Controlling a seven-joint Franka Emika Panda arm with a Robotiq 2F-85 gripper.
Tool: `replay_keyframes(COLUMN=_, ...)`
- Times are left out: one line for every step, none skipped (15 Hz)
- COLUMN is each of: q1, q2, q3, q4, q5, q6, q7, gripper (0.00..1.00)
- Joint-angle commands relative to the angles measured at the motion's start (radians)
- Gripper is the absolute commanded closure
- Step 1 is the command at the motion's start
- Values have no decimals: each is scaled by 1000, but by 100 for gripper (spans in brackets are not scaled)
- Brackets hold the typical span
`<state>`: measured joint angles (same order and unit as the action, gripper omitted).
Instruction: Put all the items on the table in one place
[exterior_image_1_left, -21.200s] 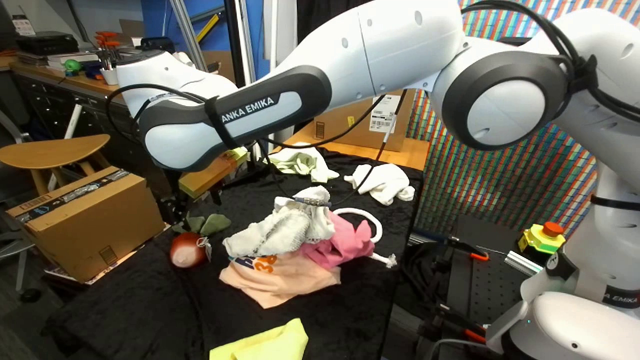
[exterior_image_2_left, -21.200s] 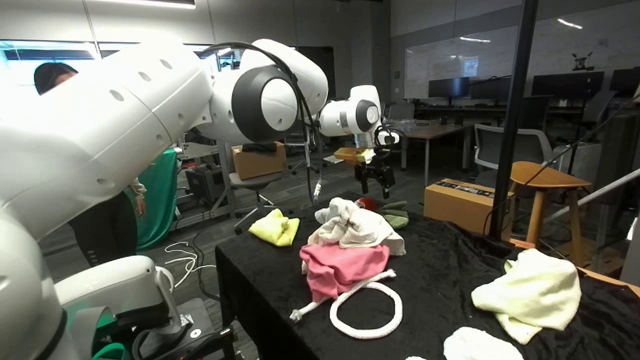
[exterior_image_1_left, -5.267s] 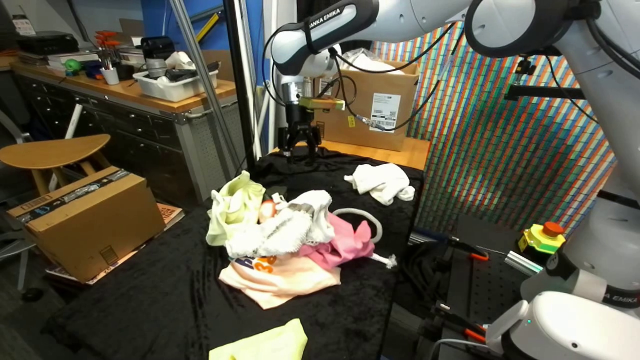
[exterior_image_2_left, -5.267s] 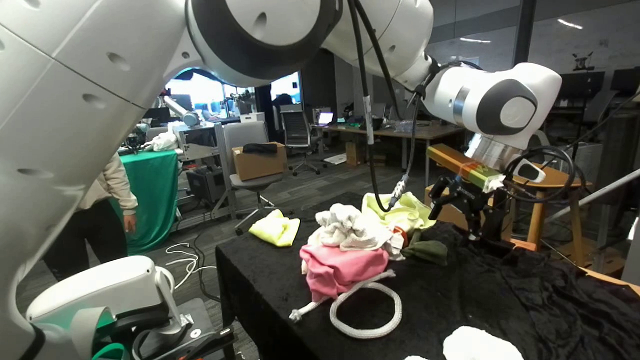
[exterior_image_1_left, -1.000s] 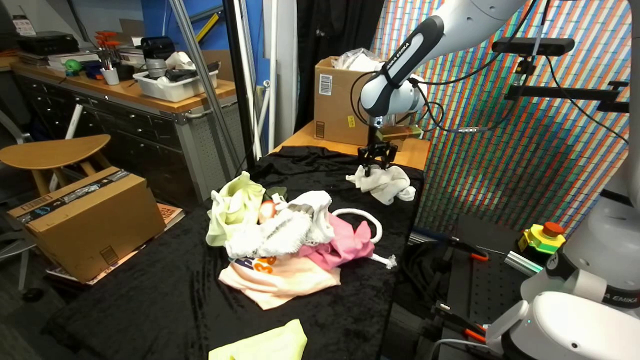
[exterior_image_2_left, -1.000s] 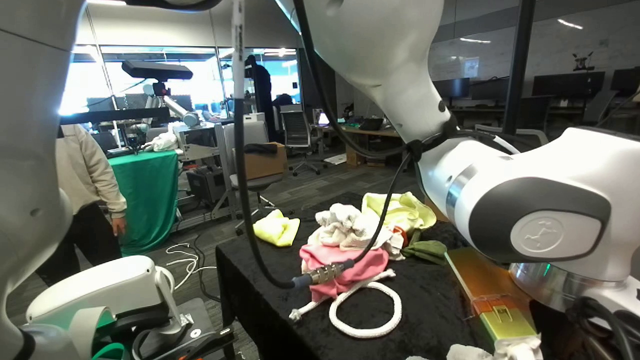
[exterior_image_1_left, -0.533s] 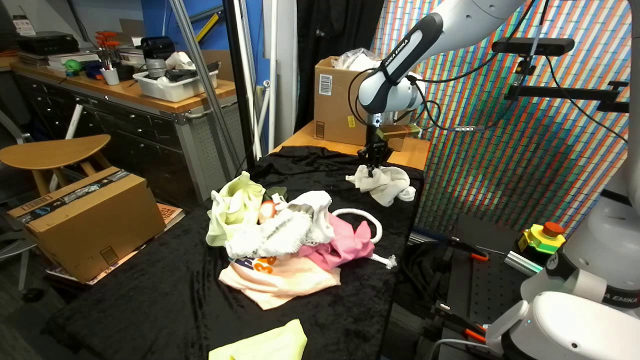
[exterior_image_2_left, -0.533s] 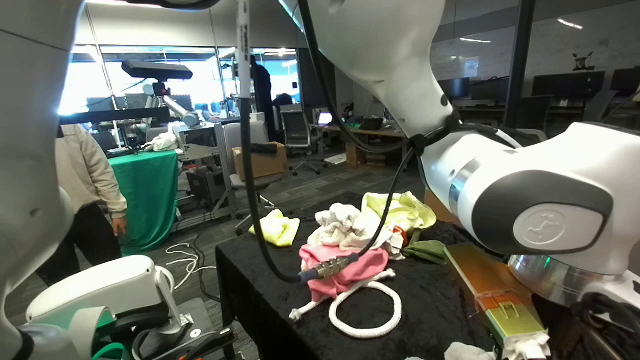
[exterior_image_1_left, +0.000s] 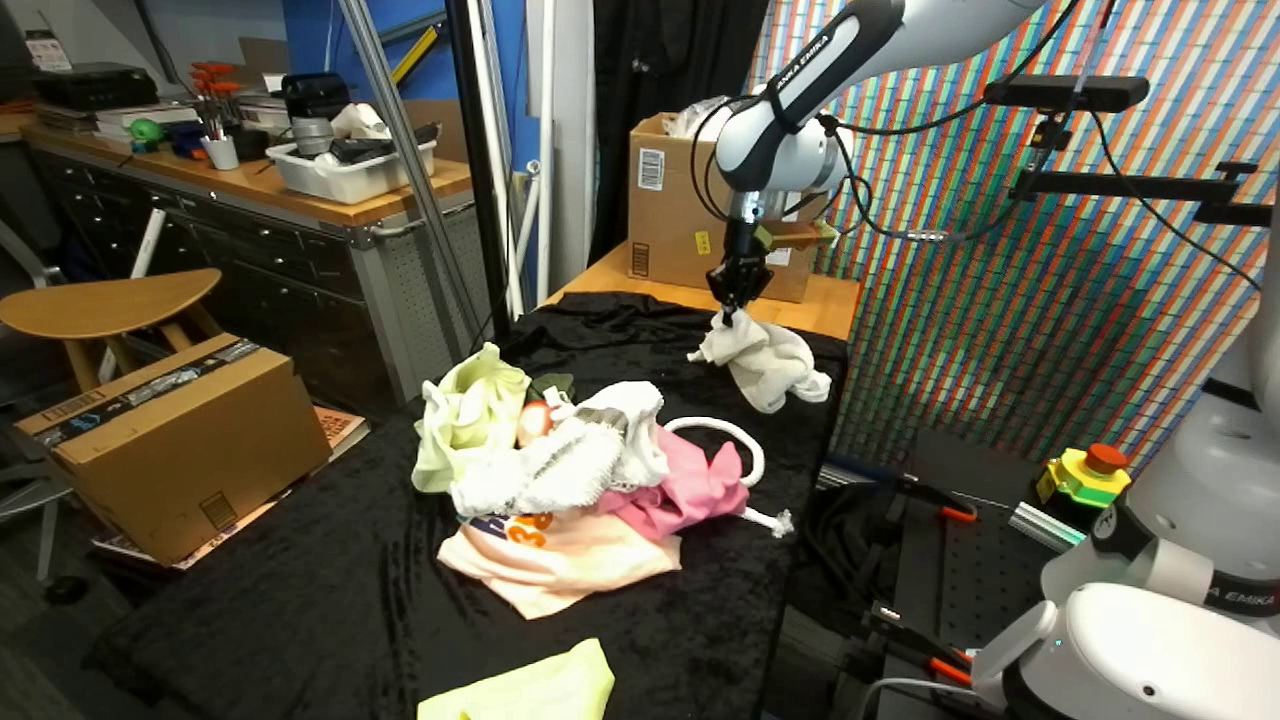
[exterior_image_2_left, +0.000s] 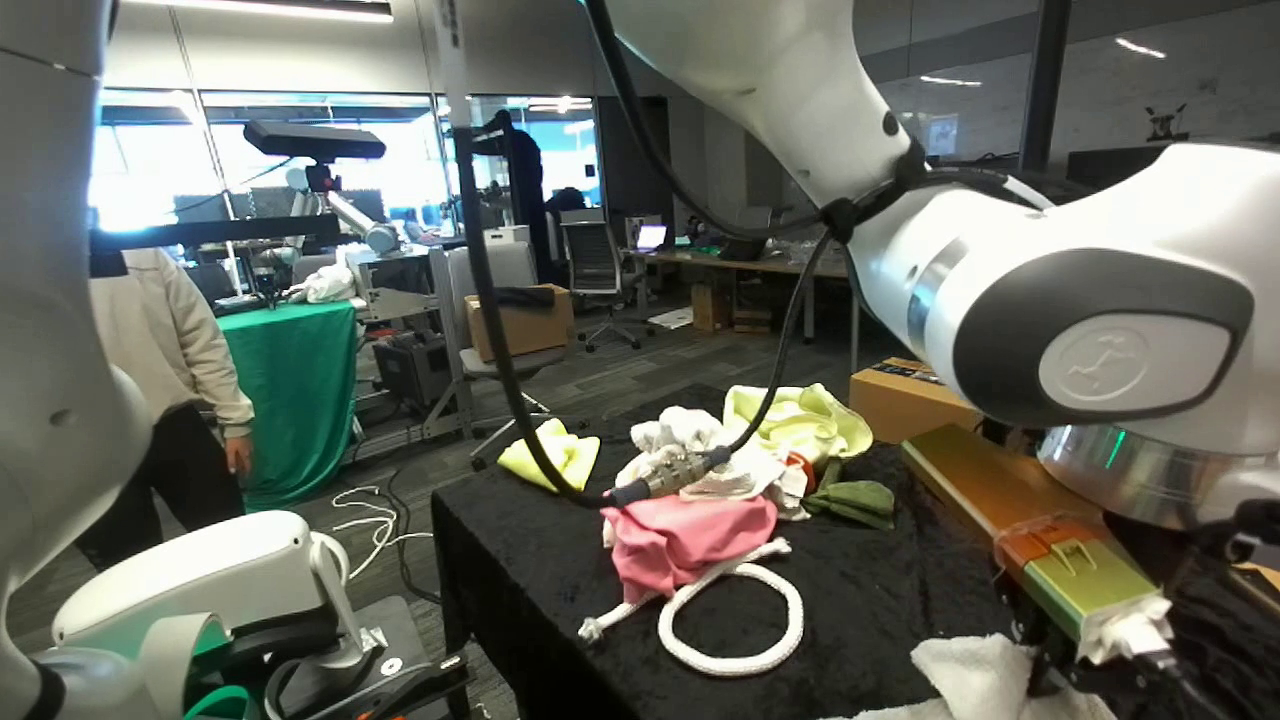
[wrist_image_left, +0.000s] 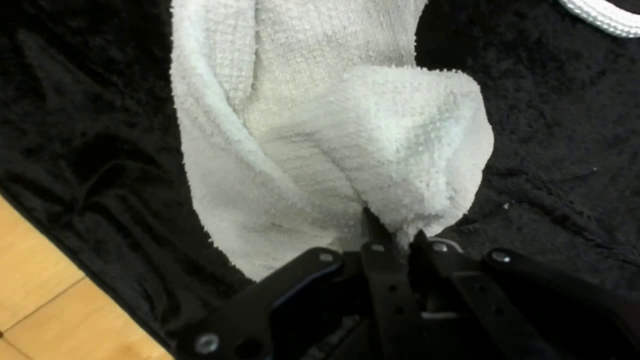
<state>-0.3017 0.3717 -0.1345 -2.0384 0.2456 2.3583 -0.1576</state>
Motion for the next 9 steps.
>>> replay_keyframes(q1=9, q2=-105, q3=3, q4=1, q5=-13, q6=-23, q7=-42, gripper=90)
replay_keyframes(q1=20, q2=-127, q3=2, q4=11, q5=-28, q6=-26, q7=-42, gripper=91)
replay_keyframes(q1=32, q2=-147, q3=3, q4=21, q5=-44, q6=-27, q7=-42, gripper=90)
replay_keyframes(q1=46, q2=-162, q3=5, q4=37, q5=-64, q6=-31, q7=-42, gripper=90)
replay_keyframes(q1=60, q2=-174, q3=8, q4=58, q5=-85, q6=-40, q7=-36, gripper=90)
replay_keyframes(q1=79, q2=-178, q3=15, q4=85, q5=-106, q6=-52, q7=-31, gripper=91)
replay_keyframes(q1=92, q2=-188, q3=21, q4=107, q5=-123, q6=-68, q7=-37, gripper=90)
replay_keyframes(q1=112, q2=-185, q3=31, q4=136, q5=-138, q6=-75, q7=-34, gripper=90)
replay_keyframes(q1=125, q2=-188, q3=39, q4=161, q5=-151, q6=-91, q7=-40, gripper=90)
